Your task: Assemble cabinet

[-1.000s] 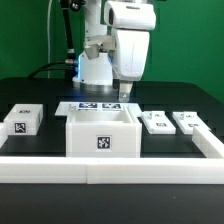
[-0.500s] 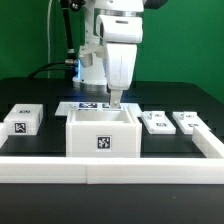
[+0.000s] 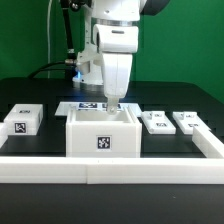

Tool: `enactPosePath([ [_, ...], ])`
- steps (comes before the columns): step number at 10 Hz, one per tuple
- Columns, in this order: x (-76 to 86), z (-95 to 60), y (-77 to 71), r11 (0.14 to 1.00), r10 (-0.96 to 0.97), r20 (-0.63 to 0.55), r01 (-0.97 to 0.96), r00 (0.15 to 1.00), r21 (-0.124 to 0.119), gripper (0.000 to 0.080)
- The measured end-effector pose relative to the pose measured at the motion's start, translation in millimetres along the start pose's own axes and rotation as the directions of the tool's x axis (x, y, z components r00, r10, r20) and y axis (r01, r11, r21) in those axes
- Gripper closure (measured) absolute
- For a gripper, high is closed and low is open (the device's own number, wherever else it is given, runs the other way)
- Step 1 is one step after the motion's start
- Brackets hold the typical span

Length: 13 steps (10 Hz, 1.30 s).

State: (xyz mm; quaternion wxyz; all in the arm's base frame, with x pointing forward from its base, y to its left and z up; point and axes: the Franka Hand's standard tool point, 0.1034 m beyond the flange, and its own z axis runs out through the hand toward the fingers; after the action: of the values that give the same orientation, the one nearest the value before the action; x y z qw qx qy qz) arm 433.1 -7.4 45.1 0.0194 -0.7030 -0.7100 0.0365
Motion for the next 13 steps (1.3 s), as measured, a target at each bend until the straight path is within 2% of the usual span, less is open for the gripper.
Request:
enactPosePath([
  [4,3.9,18.0,-2.5,0.999,-0.002,-0.007,0.002,1.0,0.032,0.0001],
  [7,4.8,20.4,-3.0,0.999,0.003,-0.007,-0.003,1.0,0.038,0.0001],
  [9,4.3,20.1,-2.1,0.999,0.004,-0.007,-0.004,1.0,0.038,0.0245],
  [10,4.2,20.3,-2.2,0.999,0.005,-0.007,-0.004,1.0,0.039,0.0245],
  [11,4.1,20.4,-2.3,0.999,0.005,-0.007,-0.004,1.0,0.039,0.0428],
  [12,4.0,20.5,-2.3,0.999,0.005,-0.007,-0.005,1.0,0.039,0.0563],
  [13,4.0,20.5,-2.3,0.999,0.005,-0.007,-0.005,1.0,0.039,0.0563],
])
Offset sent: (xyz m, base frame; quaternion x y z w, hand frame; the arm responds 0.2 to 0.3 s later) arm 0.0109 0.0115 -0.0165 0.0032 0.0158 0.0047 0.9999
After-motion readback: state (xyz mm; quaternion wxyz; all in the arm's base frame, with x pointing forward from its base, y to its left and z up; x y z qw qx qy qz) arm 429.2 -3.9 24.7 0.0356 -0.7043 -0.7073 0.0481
